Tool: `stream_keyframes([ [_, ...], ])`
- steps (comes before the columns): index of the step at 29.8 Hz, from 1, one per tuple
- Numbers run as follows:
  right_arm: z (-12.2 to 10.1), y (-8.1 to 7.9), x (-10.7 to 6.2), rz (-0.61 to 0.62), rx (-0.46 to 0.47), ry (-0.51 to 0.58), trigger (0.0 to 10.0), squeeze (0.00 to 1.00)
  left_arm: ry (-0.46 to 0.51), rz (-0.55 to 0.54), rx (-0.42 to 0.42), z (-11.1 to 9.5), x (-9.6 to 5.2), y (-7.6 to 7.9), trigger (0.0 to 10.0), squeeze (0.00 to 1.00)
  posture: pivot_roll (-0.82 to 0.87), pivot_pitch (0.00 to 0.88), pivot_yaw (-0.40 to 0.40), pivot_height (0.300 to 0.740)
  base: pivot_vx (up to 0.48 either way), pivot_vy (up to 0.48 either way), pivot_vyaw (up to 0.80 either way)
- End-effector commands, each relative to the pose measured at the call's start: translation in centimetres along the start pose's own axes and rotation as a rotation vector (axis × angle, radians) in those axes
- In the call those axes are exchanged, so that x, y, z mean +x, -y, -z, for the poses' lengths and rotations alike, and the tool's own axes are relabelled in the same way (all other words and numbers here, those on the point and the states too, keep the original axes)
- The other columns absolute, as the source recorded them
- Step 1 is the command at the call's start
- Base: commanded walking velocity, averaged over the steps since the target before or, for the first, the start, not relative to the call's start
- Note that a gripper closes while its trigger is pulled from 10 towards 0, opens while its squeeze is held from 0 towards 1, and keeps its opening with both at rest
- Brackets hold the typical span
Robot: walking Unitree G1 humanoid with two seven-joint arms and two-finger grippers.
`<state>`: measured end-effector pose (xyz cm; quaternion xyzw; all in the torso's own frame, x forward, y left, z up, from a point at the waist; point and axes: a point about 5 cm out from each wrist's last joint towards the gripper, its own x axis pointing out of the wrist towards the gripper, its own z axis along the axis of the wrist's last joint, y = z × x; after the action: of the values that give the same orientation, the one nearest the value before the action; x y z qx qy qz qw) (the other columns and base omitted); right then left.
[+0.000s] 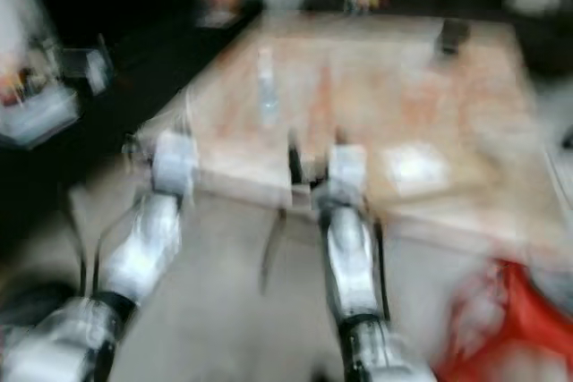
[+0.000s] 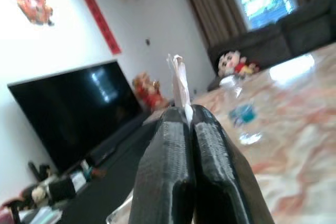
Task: Picking trash to rubbish bin
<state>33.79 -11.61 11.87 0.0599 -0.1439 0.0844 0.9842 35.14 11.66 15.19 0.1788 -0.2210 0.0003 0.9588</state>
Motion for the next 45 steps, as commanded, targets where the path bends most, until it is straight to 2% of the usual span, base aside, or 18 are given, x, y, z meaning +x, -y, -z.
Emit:
stream_keyframes([
  [1,0.0,-0.4,0.1,-0.008,0.006,-0.001,10.0,0.00,-0.008,-0.013,0.007,0.3,-0.1,-0.7,10.0,0.00,-0.12,0.000,0.088,0.740,-0.300,0.000,0.00],
  [9,0.6,0.2,-0.3,0.000,0.001,-0.037,10.0,0.00,-0.073,-0.023,0.034,1.7,-0.4,-1.8,10.0,0.00,-0.12,0.000,0.087,0.740,-0.213,0.000,0.00],
  [11,1.5,0.5,-0.8,-0.006,-0.009,-0.089,10.0,0.00,-0.156,-0.009,0.038,2.9,-0.8,-1.9,10.0,0.00,-0.11,0.000,0.089,0.740,0.000,0.000,0.00],
  [12,2.5,1.1,-1.5,0.004,-0.014,-0.150,10.0,0.00,-0.268,0.034,-0.009,4.4,-1.4,-1.7,10.0,0.00,-0.11,0.000,0.089,0.740,0.000,0.000,0.00],
  [13,2.5,1.1,-1.5,0.004,-0.014,-0.150,10.0,0.00,-0.268,0.034,-0.009,4.4,-1.4,-1.7,10.0,0.00,-0.11,0.000,0.089,0.740,0.000,0.000,0.00],
  [17,4.8,2.3,-3.4,0.042,-0.024,-0.288,10.0,0.00,-0.457,0.115,-0.126,6.9,-3.5,-1.0,10.0,0.00,-0.10,0.000,0.087,0.740,0.000,0.000,0.00],
  [18,6.3,3.1,-5.1,0.069,-0.024,-0.384,10.0,0.00,-0.589,0.080,-0.226,8.6,-5.1,-1.3,10.0,0.00,-0.10,0.000,0.084,0.740,0.000,0.000,0.00],
  [20,7.8,3.7,-7.1,0.091,-0.022,-0.494,10.0,0.00,-0.689,0.072,-0.271,10.0,-7.0,-1.5,10.0,0.00,-0.10,0.000,0.084,0.740,0.000,0.000,0.00],
  [22,8.9,4.0,-8.5,0.100,-0.019,-0.574,10.0,0.00,-0.739,0.073,-0.257,10.7,-8.2,-1.7,10.0,0.00,-0.10,0.000,0.082,0.740,0.000,0.000,0.00],
  [23,10.1,4.3,-10.5,0.121,-0.006,-0.677,10.0,0.00,-0.815,0.080,-0.218,11.7,-9.8,-2.0,10.0,0.00,-0.10,0.000,0.082,0.740,0.000,0.000,0.00],
  [24,10.1,4.3,-10.5,0.121,-0.006,-0.677,10.0,0.00,-0.815,0.080,-0.218,11.7,-9.8,-2.0,10.0,0.00,-0.10,0.000,0.082,0.740,0.000,0.000,0.00],
  [26,11.8,4.8,-14.0,0.171,0.003,-0.841,10.0,0.00,-0.921,0.117,-0.163,13.0,-12.6,-2.2,10.0,0.00,-0.10,0.000,0.077,0.740,0.000,0.000,0.00],
  [32,13.1,5.1,-17.4,0.222,0.021,-0.983,10.0,0.00,-1.055,0.141,-0.136,14.2,-15.8,-2.6,10.0,0.00,-0.09,0.000,0.073,0.740,0.000,0.000,0.00],
  [33,13.9,5.1,-20.9,0.279,0.032,-1.104,10.0,0.00,-1.191,0.087,-0.130,15.2,-19.4,-3.4,10.0,0.00,-0.09,0.000,0.070,0.740,0.000,0.000,0.00],
  [34,13.9,5.1,-20.9,0.279,0.032,-1.104,10.0,0.00,-1.191,0.087,-0.130,15.2,-19.4,-3.4,10.0,0.00,-0.09,0.000,0.070,0.740,0.000,0.000,0.00],
  [35,14.2,5.0,-22.9,0.308,0.039,-1.168,10.0,0.00,-1.273,0.042,-0.130,15.6,-21.6,-3.9,10.0,0.00,-0.09,0.000,0.070,0.740,0.000,0.000,0.00],
  [38,14.4,4.6,-23.5,0.288,0.042,-1.177,10.0,0.00,-1.305,0.001,-0.150,15.7,-22.7,-4.2,10.0,0.00,-0.09,0.005,0.074,0.740,0.000,0.000,0.00],
  [45,14.2,4.9,-23.0,0.331,0.030,-1.159,10.0,0.00,-1.301,0.049,-0.139,15.7,-22.5,-3.8,10.0,0.00,-0.09,0.006,0.078,0.740,0.000,0.000,0.52],
])
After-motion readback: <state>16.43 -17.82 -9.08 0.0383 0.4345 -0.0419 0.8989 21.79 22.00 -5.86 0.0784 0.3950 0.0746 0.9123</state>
